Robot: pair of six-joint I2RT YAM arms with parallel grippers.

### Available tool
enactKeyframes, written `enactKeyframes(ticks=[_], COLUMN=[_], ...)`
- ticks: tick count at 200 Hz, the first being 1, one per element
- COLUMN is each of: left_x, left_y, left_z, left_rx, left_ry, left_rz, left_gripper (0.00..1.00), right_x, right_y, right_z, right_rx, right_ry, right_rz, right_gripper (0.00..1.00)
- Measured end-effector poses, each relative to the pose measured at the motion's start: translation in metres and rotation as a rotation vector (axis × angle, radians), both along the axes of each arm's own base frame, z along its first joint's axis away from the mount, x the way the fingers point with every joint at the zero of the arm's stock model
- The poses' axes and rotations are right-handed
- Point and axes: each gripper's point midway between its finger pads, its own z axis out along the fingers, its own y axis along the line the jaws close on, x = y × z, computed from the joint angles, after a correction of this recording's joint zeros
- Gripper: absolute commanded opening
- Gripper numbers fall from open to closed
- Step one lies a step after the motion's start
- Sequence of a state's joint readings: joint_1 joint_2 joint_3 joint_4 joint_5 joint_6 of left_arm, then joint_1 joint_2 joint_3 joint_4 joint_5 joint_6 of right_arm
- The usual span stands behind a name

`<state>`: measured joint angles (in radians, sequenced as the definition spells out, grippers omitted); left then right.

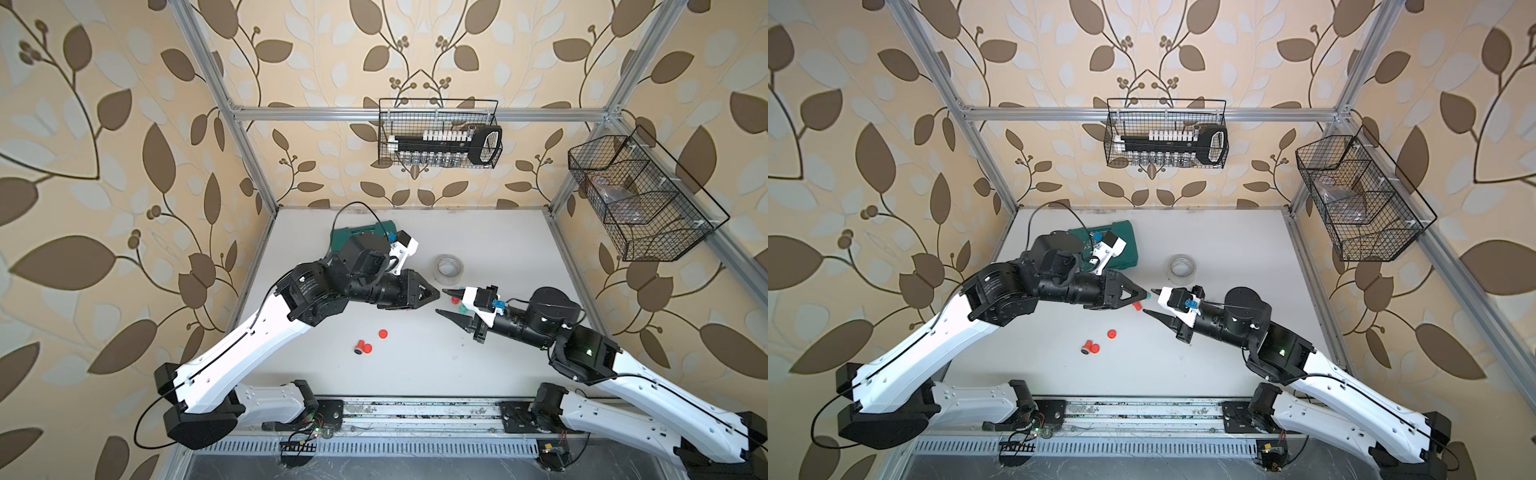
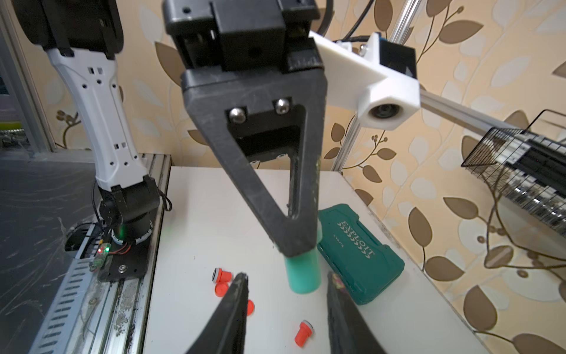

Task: Close the stamp cap
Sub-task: Pick up the stamp from the center of the board.

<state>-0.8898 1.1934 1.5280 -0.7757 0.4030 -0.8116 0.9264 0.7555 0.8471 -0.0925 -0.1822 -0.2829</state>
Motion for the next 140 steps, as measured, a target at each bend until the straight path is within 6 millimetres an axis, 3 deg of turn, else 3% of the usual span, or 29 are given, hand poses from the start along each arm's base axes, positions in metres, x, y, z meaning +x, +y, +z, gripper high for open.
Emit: enactKeyframes(ticks=[34, 65, 117, 140], left_x=[-0.026, -0.05, -0.071, -0.075], left_y=[0.006, 0.012, 0.012, 0.013], left_z=[0.064, 0.101, 0.127, 0.133], left_rx=[-0.186, -0.314, -0.419, -0.443], left_ry=[-0.086, -0.116, -0.101, -0.103], left_rz=[-0.094, -0.184, -0.288, -0.311], left_gripper=[0.16, 0.14, 0.14, 0.14], right_x=[-0.021, -0.034, -0.054, -0.057], right_y=[-0.003, -0.005, 0.001, 0.008], right_z=[0.045, 0.083, 0.135, 0.146], right_rx=[0.122, 0.226, 0.34, 0.36], right_ry=[-0.07, -0.121, -0.194, -0.209], right_rz=[0.093, 0.148, 0.279, 0.324], right_gripper=[0.38, 0.38, 0.39, 0.38])
